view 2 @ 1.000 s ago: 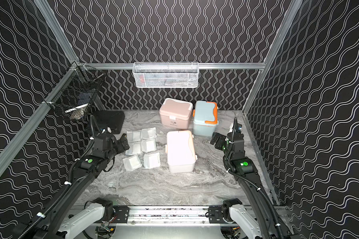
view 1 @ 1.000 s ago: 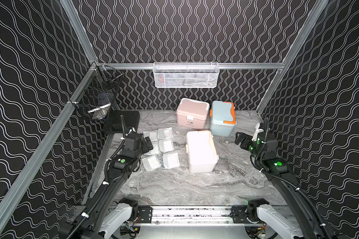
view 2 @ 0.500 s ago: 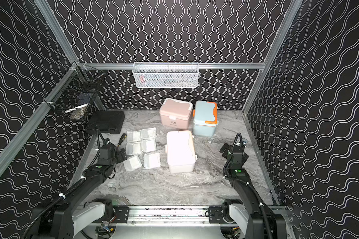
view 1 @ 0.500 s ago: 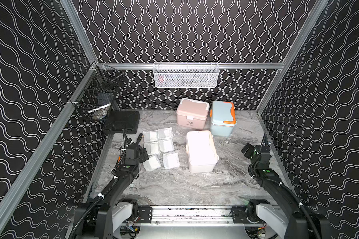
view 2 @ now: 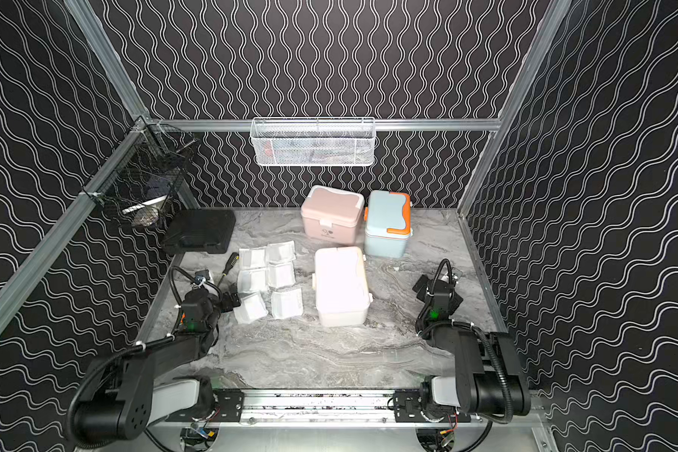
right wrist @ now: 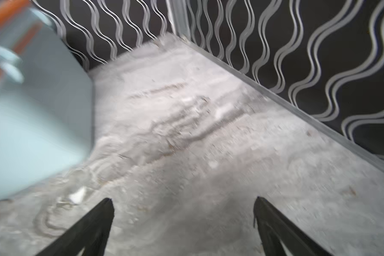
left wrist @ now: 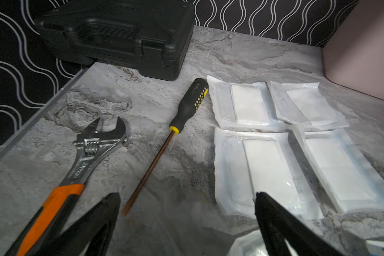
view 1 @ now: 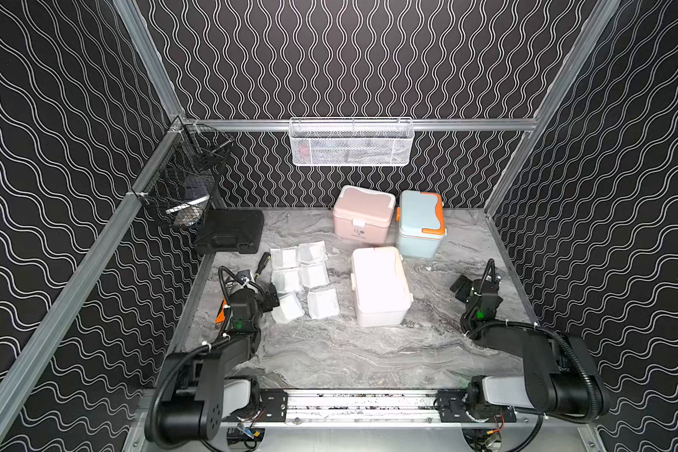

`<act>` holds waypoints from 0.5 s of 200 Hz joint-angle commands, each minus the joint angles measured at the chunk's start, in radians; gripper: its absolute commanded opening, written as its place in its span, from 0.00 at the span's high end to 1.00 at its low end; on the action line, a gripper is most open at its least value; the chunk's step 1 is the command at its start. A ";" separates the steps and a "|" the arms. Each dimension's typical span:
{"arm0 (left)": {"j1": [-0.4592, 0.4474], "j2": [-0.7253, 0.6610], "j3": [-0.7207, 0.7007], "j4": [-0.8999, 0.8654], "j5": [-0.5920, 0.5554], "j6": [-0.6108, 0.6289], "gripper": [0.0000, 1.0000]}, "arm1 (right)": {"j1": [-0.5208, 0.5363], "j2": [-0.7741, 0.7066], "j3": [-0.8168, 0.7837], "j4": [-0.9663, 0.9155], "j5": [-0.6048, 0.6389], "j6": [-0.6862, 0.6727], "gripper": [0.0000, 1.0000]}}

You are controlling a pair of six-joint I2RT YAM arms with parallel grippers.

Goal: Open first aid kits and take out gauze
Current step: Reset both arms

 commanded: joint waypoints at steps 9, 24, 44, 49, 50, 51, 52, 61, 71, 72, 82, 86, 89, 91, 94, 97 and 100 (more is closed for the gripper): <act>0.047 0.103 -0.017 0.375 0.149 -0.019 0.01 | 0.004 -0.035 -0.035 0.126 -0.082 -0.022 0.00; 0.067 0.132 -0.018 0.412 0.175 -0.028 0.01 | 0.003 -0.010 0.001 0.093 -0.023 -0.033 0.00; 0.110 0.188 -0.014 0.468 0.215 -0.044 0.01 | -0.003 0.039 -0.006 0.188 -0.026 -0.075 0.00; 0.115 0.210 -0.014 0.494 0.214 -0.049 0.01 | -0.003 0.040 -0.020 0.223 -0.038 -0.087 0.00; 0.117 0.214 -0.015 0.499 0.214 -0.049 0.01 | -0.003 0.040 -0.022 0.228 -0.039 -0.088 0.00; 0.117 0.219 -0.015 0.504 0.213 -0.050 0.01 | -0.003 0.040 -0.023 0.230 -0.040 -0.089 0.00; 0.117 0.221 -0.015 0.508 0.212 -0.050 0.01 | -0.003 0.040 -0.024 0.233 -0.042 -0.091 0.00; 0.119 0.280 -0.005 0.555 0.209 -0.053 0.01 | -0.004 0.044 -0.026 0.229 -0.032 -0.091 0.00; 0.127 0.321 0.011 0.589 0.278 -0.063 0.01 | -0.013 0.087 -0.036 0.278 -0.003 -0.064 0.00; 0.127 0.320 0.012 0.585 0.279 -0.062 0.01 | -0.015 0.095 -0.038 0.292 -0.003 -0.060 0.00; 0.126 0.290 0.018 0.524 0.278 -0.042 0.01 | -0.033 0.182 -0.047 0.428 -0.041 -0.082 0.00; 0.125 0.286 0.021 0.512 0.278 -0.040 0.01 | -0.034 0.212 -0.048 0.483 -0.071 -0.104 0.00; 0.125 0.288 0.024 0.514 0.280 -0.039 0.01 | -0.034 0.220 -0.048 0.499 -0.098 -0.117 0.00; 0.125 0.291 0.025 0.518 0.281 -0.039 0.01 | -0.034 0.220 -0.048 0.496 -0.117 -0.124 0.00; 0.124 0.298 0.027 0.526 0.287 -0.039 0.01 | -0.032 0.213 -0.048 0.481 -0.140 -0.134 0.00; 0.124 0.303 0.029 0.533 0.297 -0.039 0.01 | -0.030 0.204 -0.047 0.458 -0.161 -0.139 0.00; 0.124 0.307 0.031 0.536 0.308 -0.037 0.01 | -0.029 0.195 -0.046 0.435 -0.179 -0.144 0.00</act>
